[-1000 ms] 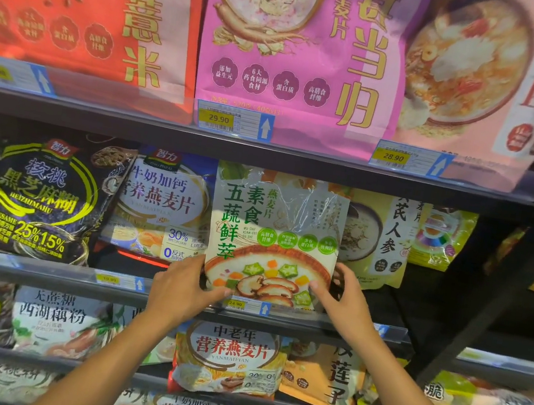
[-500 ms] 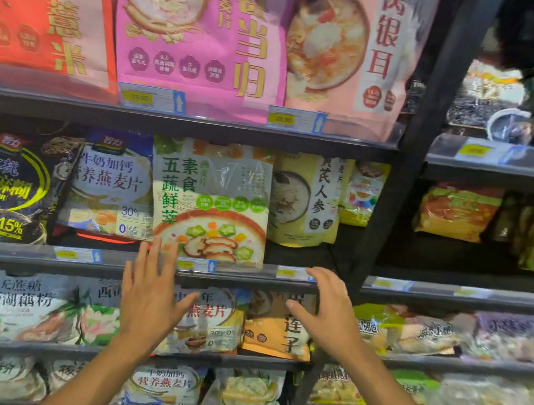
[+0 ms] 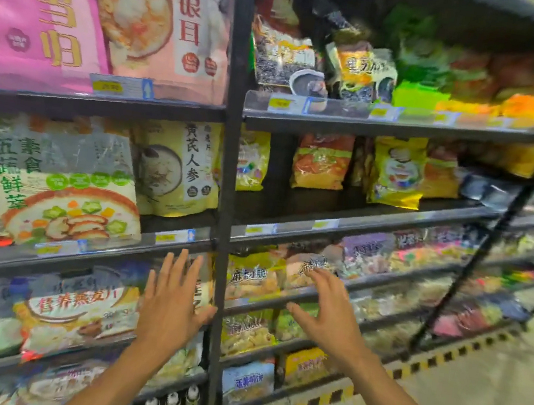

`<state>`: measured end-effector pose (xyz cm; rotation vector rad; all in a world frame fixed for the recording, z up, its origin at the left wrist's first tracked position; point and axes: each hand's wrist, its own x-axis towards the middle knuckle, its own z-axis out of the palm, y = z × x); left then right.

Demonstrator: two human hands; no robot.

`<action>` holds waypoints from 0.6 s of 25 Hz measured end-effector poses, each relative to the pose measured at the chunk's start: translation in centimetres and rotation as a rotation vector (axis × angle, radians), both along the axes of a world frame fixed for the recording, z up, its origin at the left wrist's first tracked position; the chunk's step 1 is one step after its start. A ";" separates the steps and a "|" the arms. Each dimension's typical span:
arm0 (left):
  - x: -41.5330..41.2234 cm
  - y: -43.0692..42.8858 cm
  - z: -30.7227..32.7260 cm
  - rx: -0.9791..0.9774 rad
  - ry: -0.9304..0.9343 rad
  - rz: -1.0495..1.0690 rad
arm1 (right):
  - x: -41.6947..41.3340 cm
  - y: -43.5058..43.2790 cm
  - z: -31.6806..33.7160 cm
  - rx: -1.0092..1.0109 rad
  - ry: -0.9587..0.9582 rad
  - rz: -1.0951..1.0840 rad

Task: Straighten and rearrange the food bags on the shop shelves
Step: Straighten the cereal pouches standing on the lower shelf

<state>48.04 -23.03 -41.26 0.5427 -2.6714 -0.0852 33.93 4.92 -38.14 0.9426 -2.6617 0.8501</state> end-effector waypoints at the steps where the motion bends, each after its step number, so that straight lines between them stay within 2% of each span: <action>1: -1.1 1.6 0.2 0.013 0.003 -0.034 | -0.2 1.8 0.1 0.007 -0.007 -0.031; 8: -11.9 11.5 2.4 0.019 0.036 -0.313 | -4.7 12.9 1.6 -0.020 -0.023 -0.241; 15: -25.8 16.9 4.8 0.024 0.097 -0.470 | -13.7 18.0 3.4 -0.005 0.070 -0.402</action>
